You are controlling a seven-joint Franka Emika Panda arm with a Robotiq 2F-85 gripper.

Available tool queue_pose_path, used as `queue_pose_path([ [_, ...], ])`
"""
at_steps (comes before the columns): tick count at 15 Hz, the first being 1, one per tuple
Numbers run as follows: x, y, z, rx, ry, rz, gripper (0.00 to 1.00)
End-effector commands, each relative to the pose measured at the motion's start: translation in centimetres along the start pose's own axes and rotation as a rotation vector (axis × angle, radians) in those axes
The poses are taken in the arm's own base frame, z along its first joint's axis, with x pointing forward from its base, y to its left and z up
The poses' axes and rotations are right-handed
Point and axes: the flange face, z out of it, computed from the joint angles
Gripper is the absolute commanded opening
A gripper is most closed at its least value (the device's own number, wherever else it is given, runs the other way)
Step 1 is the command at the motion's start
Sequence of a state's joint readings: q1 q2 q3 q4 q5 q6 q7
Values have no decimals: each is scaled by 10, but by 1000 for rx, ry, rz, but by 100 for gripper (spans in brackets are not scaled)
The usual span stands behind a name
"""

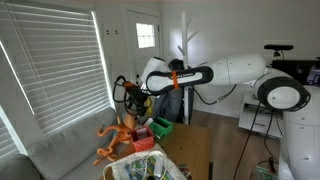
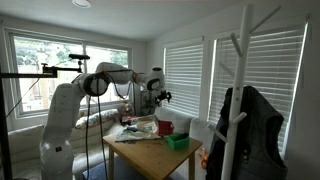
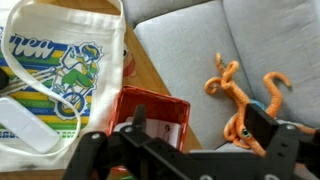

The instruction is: Pick up the open book from the table and put it in the red basket

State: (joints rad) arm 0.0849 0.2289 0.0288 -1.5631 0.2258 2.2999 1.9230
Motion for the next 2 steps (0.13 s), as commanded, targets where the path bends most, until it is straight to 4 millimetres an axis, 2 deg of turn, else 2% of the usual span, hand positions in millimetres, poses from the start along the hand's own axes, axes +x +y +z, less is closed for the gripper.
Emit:
queue_pose_path([
  [1,-6,-1,-9,22,-20,-23,100],
  [2,-10,0,-15,32,-29,-36,100],
])
